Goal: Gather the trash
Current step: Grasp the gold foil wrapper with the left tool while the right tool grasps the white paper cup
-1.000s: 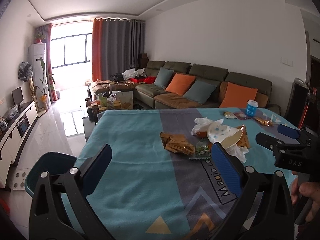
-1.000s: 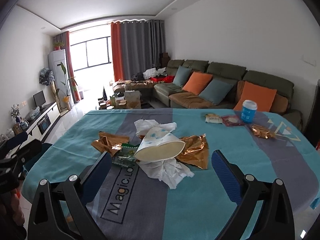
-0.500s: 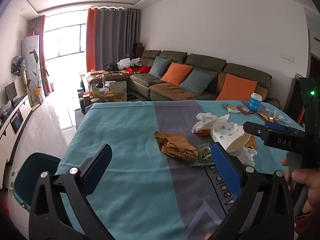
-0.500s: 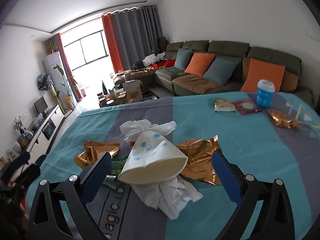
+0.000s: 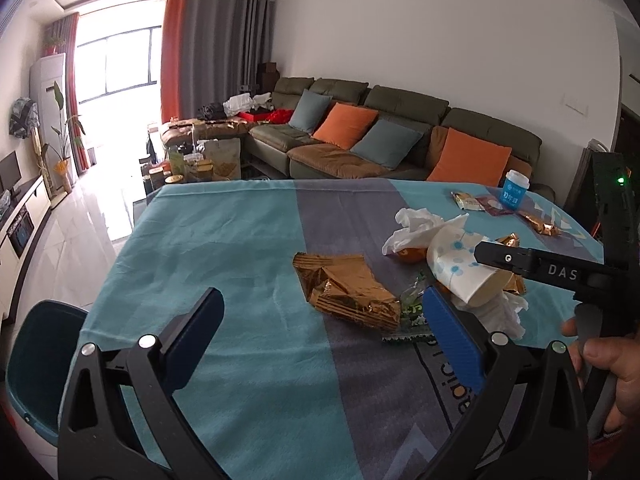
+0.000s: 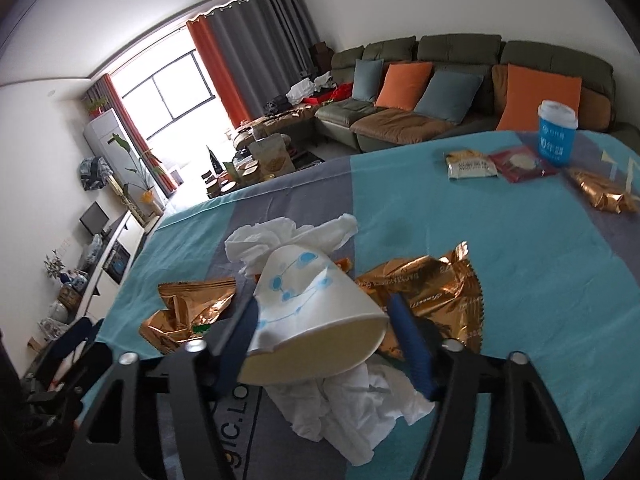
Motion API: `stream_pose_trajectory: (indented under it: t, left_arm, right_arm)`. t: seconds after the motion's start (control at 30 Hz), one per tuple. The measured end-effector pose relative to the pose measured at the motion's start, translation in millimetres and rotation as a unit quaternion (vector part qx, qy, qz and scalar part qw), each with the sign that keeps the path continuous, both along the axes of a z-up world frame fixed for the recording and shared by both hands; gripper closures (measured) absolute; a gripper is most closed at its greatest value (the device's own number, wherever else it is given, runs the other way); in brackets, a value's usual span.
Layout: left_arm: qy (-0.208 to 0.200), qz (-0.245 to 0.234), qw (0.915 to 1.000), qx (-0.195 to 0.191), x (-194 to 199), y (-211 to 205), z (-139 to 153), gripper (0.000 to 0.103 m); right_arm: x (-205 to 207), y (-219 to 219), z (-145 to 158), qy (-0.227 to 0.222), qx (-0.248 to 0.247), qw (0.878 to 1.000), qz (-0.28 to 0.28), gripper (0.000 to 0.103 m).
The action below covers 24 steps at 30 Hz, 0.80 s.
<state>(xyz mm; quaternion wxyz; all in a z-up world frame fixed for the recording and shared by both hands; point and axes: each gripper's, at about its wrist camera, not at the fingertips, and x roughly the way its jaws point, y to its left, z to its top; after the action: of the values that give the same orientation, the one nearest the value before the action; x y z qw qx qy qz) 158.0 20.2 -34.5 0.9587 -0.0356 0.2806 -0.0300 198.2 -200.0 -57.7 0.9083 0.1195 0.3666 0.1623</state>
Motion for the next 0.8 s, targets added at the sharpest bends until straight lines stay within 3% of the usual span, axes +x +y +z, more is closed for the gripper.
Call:
stream_pose_trajectory:
  t: [0.2,0.37,0.63,0.8]
  left_arm:
    - [0.013,-0.01,0.9998,-0.009,14,-5,-9,0.005]
    - [0.029,-0.018,0.9991,-0.025,26,-8,-16,0.005]
    - [0.076,-0.024,0.9927,-0.091,49,2,-34,0.006]
    - [0.098,-0.023,0.9894,-0.105,59,5,-45,0.028]
  right_arm:
    - [1,-4,-3,0.009,0.023,1.0,0.001,0.064]
    - [0,-7,-2,0.005,0.038,0.999,0.006,0.07]
    - [-4,-9,6,-0.01,0.046,0.999,0.015,0.075]
    - [-6,-11,13,-0.02,0.045,0.999,0.016,0.076]
